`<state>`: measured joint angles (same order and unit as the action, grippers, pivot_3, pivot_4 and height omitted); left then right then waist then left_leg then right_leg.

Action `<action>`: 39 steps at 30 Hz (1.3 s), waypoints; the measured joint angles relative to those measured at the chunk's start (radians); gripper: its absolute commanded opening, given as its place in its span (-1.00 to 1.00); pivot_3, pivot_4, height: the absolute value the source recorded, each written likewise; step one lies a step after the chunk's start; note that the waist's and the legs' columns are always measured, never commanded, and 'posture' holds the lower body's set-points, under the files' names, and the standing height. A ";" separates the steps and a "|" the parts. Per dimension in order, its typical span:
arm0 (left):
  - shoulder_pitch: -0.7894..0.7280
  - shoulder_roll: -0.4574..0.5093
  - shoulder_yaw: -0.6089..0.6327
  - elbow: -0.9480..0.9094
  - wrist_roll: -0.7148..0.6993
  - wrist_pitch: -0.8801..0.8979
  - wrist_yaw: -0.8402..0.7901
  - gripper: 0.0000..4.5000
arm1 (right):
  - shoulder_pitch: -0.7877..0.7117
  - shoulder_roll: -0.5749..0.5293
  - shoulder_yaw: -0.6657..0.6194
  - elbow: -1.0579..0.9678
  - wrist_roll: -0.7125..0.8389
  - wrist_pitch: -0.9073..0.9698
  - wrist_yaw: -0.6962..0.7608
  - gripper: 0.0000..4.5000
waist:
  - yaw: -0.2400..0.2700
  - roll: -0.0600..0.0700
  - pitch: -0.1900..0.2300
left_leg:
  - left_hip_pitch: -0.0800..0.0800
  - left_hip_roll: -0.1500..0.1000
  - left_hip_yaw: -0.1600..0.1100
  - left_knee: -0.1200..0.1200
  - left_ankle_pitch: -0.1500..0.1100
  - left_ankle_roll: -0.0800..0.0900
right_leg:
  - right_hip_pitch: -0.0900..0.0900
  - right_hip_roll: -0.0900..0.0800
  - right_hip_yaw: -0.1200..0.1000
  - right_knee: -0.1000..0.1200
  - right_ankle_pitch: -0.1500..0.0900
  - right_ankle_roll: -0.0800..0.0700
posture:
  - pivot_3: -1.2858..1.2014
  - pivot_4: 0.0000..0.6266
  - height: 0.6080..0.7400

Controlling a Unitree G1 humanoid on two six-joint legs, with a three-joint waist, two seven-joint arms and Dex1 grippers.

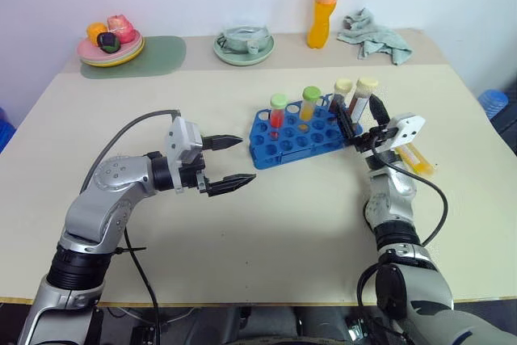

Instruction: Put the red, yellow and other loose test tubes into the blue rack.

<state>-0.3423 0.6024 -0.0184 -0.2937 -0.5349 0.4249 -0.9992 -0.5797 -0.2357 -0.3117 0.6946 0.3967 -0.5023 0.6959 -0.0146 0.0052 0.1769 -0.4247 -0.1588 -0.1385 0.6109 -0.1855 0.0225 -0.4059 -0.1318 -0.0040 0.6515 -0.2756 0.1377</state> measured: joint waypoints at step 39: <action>0.033 -0.012 0.003 -0.014 -0.002 0.003 0.007 0.89 | -0.146 -0.266 0.031 0.099 0.077 0.391 0.437 0.98 | 0.001 0.000 0.000 | -0.002 0.000 0.000 0.000 0.000 0.000 | 0.003 -0.001 0.000 -0.001 0.000 0.000 | 0.03 -0.52 0.98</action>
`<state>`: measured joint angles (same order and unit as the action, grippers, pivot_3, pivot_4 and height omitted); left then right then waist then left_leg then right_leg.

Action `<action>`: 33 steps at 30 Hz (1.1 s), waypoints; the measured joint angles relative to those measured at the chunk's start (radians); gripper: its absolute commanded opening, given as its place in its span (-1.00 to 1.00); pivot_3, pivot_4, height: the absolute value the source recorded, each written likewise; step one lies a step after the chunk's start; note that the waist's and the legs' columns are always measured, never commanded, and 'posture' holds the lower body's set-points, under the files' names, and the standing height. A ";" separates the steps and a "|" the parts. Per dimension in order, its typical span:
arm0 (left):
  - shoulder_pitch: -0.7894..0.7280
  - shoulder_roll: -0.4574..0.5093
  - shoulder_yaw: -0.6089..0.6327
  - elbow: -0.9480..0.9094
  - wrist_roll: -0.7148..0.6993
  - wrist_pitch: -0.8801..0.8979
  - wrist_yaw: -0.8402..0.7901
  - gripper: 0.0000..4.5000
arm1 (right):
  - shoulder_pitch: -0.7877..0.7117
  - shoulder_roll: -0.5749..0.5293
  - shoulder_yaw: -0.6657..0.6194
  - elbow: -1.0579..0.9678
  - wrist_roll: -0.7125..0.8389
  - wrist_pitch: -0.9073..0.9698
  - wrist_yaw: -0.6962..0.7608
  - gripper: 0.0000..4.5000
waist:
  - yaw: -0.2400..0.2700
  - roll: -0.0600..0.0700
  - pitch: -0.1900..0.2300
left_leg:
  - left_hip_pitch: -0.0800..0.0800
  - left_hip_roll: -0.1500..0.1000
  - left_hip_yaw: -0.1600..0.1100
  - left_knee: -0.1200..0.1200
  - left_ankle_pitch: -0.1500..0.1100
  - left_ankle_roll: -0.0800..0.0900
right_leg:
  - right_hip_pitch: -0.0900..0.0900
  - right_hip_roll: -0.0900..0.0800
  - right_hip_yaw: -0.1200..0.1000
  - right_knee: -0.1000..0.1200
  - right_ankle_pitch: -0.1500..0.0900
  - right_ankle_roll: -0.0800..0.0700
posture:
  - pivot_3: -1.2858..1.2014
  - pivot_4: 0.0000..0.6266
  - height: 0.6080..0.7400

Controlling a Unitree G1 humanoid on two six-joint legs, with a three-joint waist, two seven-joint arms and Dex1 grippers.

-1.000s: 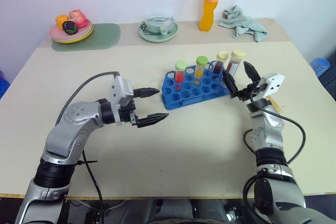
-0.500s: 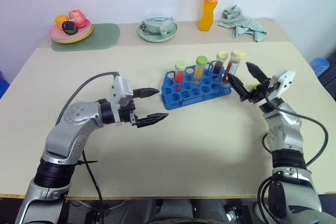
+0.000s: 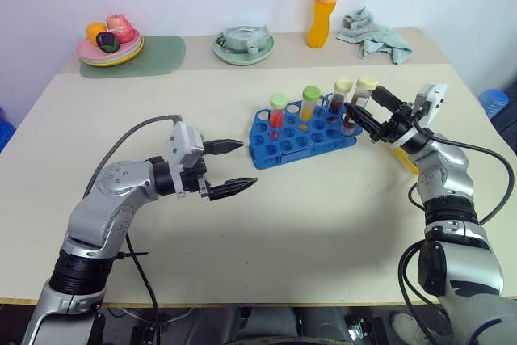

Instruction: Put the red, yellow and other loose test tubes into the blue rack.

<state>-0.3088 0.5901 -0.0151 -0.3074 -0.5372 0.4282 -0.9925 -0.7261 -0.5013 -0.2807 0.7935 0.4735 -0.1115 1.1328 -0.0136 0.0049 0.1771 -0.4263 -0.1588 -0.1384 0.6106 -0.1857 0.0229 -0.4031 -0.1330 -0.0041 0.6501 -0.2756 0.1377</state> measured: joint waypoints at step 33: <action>0.017 0.001 0.001 -0.016 -0.018 0.004 0.032 0.89 | -0.067 0.001 0.045 0.128 -0.192 -0.222 -0.160 0.98 | -0.001 0.000 0.000 | 0.000 0.000 0.000 0.000 0.000 0.000 | 0.000 0.000 0.000 0.000 0.000 0.000 | 0.03 -0.52 0.98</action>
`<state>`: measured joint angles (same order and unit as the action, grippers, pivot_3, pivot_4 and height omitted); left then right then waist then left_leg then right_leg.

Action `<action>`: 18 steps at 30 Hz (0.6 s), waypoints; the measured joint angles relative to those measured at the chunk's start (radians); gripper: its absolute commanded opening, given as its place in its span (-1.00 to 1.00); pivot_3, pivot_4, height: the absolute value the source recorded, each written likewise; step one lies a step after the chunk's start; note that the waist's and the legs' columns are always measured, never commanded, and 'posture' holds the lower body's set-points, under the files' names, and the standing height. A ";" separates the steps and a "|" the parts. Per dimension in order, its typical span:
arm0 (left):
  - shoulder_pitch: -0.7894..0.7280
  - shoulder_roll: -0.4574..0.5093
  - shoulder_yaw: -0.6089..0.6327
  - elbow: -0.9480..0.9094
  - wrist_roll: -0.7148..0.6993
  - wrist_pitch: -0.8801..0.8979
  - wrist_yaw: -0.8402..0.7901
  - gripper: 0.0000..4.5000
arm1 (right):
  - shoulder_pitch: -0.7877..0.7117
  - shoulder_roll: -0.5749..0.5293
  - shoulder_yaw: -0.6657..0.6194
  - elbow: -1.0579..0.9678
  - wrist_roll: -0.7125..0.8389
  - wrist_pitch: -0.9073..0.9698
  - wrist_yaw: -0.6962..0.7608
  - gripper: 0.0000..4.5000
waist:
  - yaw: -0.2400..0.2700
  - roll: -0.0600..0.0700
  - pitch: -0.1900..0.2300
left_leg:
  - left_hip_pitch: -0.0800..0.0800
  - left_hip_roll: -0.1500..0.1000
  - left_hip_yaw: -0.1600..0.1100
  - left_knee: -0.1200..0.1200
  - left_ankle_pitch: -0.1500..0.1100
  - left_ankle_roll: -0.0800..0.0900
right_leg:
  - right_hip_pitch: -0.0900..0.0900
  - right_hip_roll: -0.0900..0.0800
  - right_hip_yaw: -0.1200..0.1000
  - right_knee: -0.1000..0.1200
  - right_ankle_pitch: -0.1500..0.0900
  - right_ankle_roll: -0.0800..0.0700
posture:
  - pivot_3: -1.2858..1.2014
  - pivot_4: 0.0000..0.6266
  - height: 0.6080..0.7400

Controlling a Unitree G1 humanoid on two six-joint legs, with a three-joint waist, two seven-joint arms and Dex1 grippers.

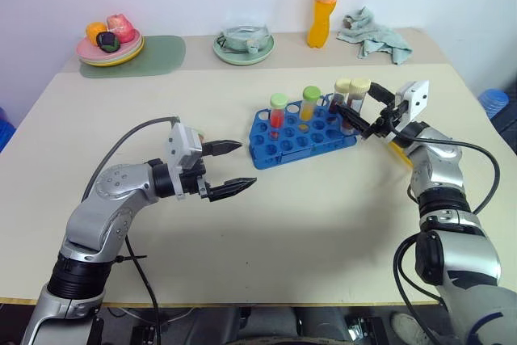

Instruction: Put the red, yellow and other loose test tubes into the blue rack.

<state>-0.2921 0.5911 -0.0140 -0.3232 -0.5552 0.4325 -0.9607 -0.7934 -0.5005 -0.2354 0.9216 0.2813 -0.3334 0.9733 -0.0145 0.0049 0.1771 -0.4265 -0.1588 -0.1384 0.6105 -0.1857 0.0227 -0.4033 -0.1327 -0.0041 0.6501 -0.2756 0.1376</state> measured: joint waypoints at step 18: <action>-0.015 -0.001 -0.002 0.002 0.000 -0.001 -0.006 0.89 | -0.002 -0.010 -0.004 0.018 -0.002 -0.021 -0.025 0.98 | -0.001 0.000 0.000 | 0.000 0.000 0.000 0.000 0.000 0.000 | 0.000 0.000 0.000 0.000 0.000 0.000 | 0.03 -0.52 0.98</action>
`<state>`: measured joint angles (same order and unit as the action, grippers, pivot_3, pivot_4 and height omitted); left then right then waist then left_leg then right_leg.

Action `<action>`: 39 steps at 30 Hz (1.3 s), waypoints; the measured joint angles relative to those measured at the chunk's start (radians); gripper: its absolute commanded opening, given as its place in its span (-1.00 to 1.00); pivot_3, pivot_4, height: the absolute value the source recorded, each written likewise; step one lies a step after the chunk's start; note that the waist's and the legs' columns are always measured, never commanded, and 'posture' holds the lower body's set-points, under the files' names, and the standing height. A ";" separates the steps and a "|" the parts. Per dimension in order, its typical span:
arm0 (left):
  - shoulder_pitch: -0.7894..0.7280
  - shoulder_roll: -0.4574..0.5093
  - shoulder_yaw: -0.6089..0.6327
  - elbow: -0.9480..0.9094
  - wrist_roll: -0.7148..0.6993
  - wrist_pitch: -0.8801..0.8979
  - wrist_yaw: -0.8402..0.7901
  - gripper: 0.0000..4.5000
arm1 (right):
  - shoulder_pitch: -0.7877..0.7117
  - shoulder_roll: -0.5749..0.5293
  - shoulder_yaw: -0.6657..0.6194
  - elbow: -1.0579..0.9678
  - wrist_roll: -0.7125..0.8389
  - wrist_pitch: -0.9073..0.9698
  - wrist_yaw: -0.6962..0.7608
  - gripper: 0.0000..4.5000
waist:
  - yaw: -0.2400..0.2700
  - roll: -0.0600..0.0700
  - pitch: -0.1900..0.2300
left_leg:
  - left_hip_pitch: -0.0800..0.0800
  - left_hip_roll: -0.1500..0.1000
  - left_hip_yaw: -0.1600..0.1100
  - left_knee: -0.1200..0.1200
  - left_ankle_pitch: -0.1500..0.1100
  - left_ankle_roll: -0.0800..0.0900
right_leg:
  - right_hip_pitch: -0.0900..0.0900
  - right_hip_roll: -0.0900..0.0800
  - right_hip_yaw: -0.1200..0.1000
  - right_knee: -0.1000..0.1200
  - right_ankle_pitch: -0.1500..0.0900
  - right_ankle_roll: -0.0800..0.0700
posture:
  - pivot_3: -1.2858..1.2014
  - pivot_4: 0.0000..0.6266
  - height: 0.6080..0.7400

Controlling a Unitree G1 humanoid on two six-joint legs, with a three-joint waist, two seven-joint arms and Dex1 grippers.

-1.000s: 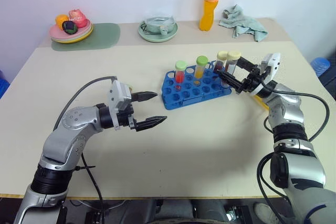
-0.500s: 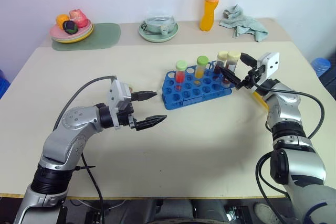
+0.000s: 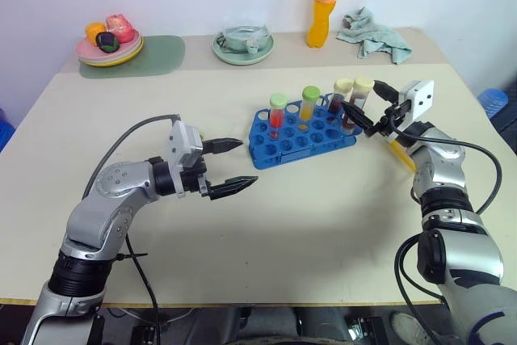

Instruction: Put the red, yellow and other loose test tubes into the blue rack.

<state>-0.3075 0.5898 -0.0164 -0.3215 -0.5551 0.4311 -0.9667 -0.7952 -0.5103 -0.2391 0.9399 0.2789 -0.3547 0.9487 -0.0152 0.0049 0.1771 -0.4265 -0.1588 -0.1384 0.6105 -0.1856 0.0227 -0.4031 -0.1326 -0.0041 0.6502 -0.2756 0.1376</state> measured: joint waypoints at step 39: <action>-0.002 -0.009 -0.006 0.006 0.001 -0.004 -0.007 0.89 | 0.149 0.007 0.051 -0.305 0.070 0.179 0.090 0.98 | 0.002 0.000 0.000 | 0.000 0.000 0.000 0.000 0.000 0.000 | 0.000 0.000 0.000 0.000 0.000 0.000 | 0.03 -0.52 0.98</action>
<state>-0.3090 0.5807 -0.0227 -0.3154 -0.5540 0.4274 -0.9737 -0.6464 -0.5038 -0.1876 0.6352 0.3490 -0.1756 1.0385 -0.0134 0.0049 0.1771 -0.4264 -0.1588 -0.1385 0.6106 -0.1858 0.0229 -0.4036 -0.1329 -0.0041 0.6501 -0.2756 0.1377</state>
